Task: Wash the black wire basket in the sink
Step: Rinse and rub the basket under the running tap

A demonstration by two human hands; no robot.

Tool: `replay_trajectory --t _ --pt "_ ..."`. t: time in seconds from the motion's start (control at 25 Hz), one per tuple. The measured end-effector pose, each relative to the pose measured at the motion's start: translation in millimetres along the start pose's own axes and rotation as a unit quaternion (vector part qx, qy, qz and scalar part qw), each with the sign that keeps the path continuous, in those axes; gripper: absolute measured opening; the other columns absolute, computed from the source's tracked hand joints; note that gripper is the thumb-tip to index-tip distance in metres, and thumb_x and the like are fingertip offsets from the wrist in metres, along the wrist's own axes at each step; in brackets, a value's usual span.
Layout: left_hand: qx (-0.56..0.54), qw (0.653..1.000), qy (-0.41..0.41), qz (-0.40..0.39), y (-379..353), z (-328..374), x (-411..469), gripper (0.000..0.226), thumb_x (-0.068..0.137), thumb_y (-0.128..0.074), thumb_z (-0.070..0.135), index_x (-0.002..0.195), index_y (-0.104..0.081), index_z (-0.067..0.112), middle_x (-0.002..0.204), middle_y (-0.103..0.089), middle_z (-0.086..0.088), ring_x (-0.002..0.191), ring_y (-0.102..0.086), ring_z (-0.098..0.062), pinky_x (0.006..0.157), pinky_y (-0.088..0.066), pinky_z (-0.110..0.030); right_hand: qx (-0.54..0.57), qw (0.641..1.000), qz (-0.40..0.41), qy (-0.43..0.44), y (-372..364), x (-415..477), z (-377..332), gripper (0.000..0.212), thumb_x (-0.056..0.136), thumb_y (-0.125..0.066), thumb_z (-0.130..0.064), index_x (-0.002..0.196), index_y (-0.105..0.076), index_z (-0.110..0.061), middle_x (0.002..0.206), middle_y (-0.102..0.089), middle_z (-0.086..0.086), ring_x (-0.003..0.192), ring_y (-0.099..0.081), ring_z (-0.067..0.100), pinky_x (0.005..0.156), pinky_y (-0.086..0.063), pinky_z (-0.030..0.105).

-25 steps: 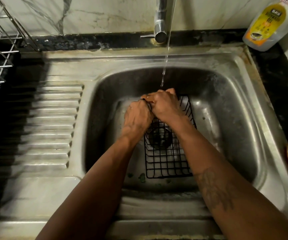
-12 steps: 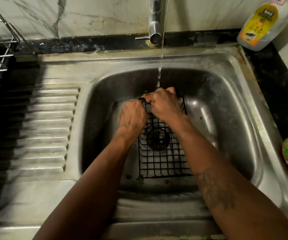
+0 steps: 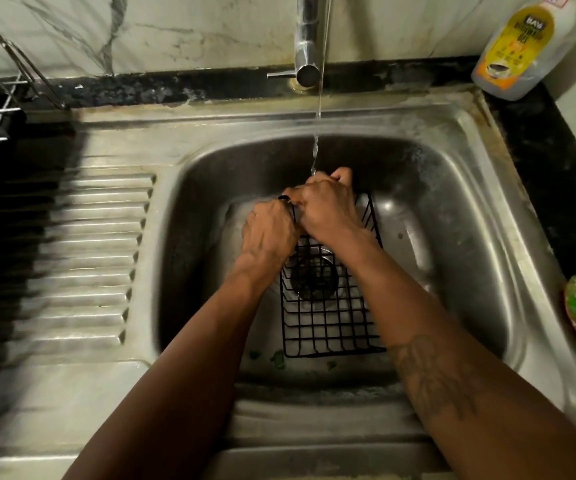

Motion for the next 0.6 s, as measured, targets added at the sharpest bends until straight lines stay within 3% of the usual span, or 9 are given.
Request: replay_trajectory --t 0.08,0.24,0.32,0.4,0.48,0.56,0.6 --pt "0.004 1.0 0.005 0.012 2.8 -0.3 -2.5 0.021 0.094 -0.051 0.013 0.073 -0.055 0.014 0.076 -0.062 -0.008 0.067 -0.062 -0.027 0.06 -0.055 -0.038 0.012 1.0 0.01 0.01 3.2 -0.9 -4.3 0.032 0.096 -0.055 -0.025 0.118 -0.07 -0.043 0.11 -0.073 -0.012 0.105 -0.056 0.016 0.088 -0.024 0.04" --pt "0.037 0.999 0.027 0.026 5.4 -1.8 -1.0 0.02 0.089 -0.051 0.005 0.071 -0.054 0.011 0.069 -0.054 -0.004 0.064 -0.056 -0.022 0.057 -0.044 -0.033 0.007 0.995 0.022 -0.098 15.5 -16.1 38.9 0.026 0.098 -0.058 -0.027 0.118 -0.071 -0.038 0.108 -0.075 -0.005 0.104 -0.061 0.02 0.096 -0.036 0.043" --pt "0.029 0.999 0.03 0.016 5.0 -2.2 -1.1 0.022 0.09 -0.051 0.005 0.07 -0.055 0.011 0.071 -0.058 -0.006 0.065 -0.059 -0.023 0.056 -0.045 -0.033 0.029 0.991 0.04 -0.127 14.9 -18.9 49.8 0.023 0.097 -0.063 -0.031 0.117 -0.072 -0.034 0.11 -0.075 -0.004 0.104 -0.065 0.019 0.096 -0.04 0.042" --pt "0.027 0.999 0.031 0.015 5.9 -3.5 -0.9 0.022 0.091 -0.051 0.008 0.069 -0.056 0.011 0.072 -0.061 -0.008 0.066 -0.063 -0.026 0.056 -0.051 -0.035 0.081 0.989 0.036 -0.116 10.2 -15.9 49.6 0.027 0.095 -0.065 -0.021 0.119 -0.072 -0.031 0.115 -0.075 -0.003 0.107 -0.067 0.018 0.098 -0.046 0.039" --pt "0.024 0.999 0.034 0.019 6.6 -8.3 1.8 0.023 0.091 -0.05 0.011 0.069 -0.057 0.011 0.072 -0.063 -0.009 0.067 -0.065 -0.028 0.061 -0.06 -0.04 0.137 0.982 0.02 -0.126 7.3 -14.9 51.9 0.041 0.093 -0.064 -0.007 0.126 -0.069 -0.03 0.124 -0.071 -0.001 0.107 -0.065 0.016 0.093 -0.052 0.027" --pt "0.028 0.999 0.036 0.016 8.3 -9.7 2.4 0.023 0.09 -0.049 0.012 0.069 -0.058 0.011 0.071 -0.063 -0.008 0.066 -0.065 -0.027 0.063 -0.061 -0.041 0.154 0.978 -0.003 -0.143 10.4 -17.2 55.5 0.052 0.093 -0.059 0.001 0.134 -0.063 -0.031 0.134 -0.065 0.0 0.104 -0.055 0.014 0.077 -0.045 0.012" --pt "0.033 0.999 0.036 0.019 9.9 -10.2 2.4 0.023 0.091 -0.049 0.011 0.069 -0.058 0.011 0.07 -0.061 -0.007 0.065 -0.064 -0.026 0.062 -0.06 -0.04 0.157 0.977 -0.014 -0.147 11.1 -18.0 54.8 0.057 0.092 -0.057 0.004 0.136 -0.061 -0.031 0.138 -0.062 0.0 0.107 -0.054 0.015 0.078 -0.045 0.012"
Point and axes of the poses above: each hand's wrist, its own x-axis towards the middle knuckle, its own y-axis out of the back of the hand, z = x × y, the point moved 2 cm from there along x, towards the middle knuckle
